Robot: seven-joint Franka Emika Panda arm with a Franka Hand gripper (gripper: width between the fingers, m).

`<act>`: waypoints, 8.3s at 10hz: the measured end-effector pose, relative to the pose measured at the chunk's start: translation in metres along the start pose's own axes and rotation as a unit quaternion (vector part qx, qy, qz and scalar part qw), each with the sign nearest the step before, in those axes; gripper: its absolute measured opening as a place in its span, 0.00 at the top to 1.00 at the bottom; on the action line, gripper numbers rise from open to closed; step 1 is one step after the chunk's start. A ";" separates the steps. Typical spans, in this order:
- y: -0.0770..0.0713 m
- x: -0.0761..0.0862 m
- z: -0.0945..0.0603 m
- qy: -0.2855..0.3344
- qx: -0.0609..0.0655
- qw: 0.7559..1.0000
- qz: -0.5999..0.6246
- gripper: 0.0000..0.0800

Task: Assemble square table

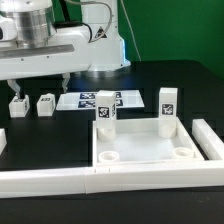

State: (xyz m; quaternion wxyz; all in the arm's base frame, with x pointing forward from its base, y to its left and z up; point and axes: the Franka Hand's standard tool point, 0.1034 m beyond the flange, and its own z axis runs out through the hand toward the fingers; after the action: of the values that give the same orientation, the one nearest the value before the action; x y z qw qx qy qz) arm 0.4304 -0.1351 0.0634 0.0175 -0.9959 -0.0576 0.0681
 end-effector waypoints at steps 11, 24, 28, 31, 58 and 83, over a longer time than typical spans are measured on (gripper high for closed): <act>-0.019 -0.044 0.038 -0.342 0.068 0.937 -0.008 0.19; -0.008 -0.065 0.043 -0.395 0.063 0.916 -0.034 0.19; 0.006 -0.073 0.049 -0.392 0.073 0.916 -0.046 0.19; 0.005 -0.073 0.051 -0.393 0.073 0.915 -0.050 0.19; 0.002 -0.059 -0.035 -0.397 0.086 0.909 -0.098 0.66; -0.143 0.207 -0.101 0.215 0.013 0.972 0.097 0.66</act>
Offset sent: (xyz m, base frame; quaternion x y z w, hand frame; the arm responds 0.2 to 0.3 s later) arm -0.0402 -0.0184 -0.0035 -0.0240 -0.2958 0.0836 0.9513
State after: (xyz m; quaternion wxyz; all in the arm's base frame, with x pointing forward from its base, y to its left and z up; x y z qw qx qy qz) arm 0.6318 0.0281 0.1422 0.0363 -0.9876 0.0454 -0.1459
